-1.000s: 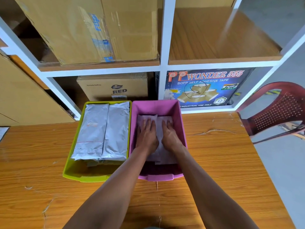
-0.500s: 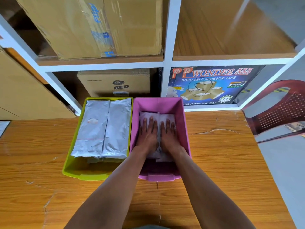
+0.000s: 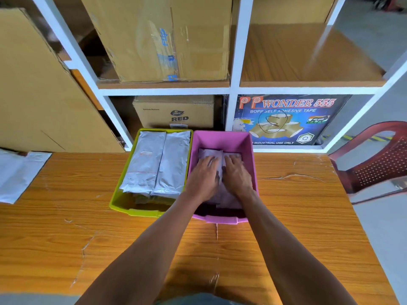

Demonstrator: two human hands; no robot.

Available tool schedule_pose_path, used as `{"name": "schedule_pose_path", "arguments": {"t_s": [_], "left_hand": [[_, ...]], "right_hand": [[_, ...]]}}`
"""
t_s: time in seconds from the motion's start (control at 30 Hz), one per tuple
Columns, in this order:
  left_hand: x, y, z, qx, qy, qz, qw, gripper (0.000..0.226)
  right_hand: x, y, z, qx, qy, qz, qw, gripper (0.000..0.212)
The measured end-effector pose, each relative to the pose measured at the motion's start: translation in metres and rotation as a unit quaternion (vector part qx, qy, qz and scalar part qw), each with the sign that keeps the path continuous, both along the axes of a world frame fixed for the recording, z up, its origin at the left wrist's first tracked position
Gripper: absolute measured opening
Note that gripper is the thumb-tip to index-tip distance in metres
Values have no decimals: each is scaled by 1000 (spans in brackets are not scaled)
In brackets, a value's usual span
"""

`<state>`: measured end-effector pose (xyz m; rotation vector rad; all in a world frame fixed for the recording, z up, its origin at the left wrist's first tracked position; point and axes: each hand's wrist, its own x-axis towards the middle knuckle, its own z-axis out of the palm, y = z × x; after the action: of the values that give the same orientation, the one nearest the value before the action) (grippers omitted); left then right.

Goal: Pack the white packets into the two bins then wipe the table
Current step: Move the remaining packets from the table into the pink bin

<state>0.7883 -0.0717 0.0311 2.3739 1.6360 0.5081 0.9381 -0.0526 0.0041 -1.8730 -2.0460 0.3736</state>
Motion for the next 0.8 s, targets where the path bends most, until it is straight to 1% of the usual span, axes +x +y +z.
{"name": "schedule_pose_path", "arguments": {"t_s": [0.07, 0.13, 0.23, 0.33, 0.43, 0.57, 0.7, 0.8], "left_hand": [[-8, -10, 14, 38, -11, 21, 999, 50], [-20, -20, 23, 62, -13, 50, 997, 47], [-45, -34, 29, 83, -17, 99, 991, 48], [-76, -52, 26, 84, 13, 140, 987, 47], [-109, -71, 24, 80, 32, 159, 983, 46], [-150, -94, 23, 84, 10, 174, 981, 45], [-201, -128, 23, 87, -4, 200, 976, 45], [-250, -160, 20, 83, 0, 215, 973, 47]], "right_hand": [[-7, -8, 13, 27, 20, -14, 999, 45], [-18, -17, 25, 31, 46, -33, 998, 41], [-39, -27, 30, 47, 58, -16, 997, 34], [-64, -42, 32, 71, 68, 14, 995, 27], [-91, -60, 36, 89, 73, 33, 993, 30], [-128, -86, 39, 116, 91, 83, 986, 33], [-184, -113, 41, 153, 92, 129, 976, 33], [-238, -133, 39, 144, 91, 147, 974, 31]]}}
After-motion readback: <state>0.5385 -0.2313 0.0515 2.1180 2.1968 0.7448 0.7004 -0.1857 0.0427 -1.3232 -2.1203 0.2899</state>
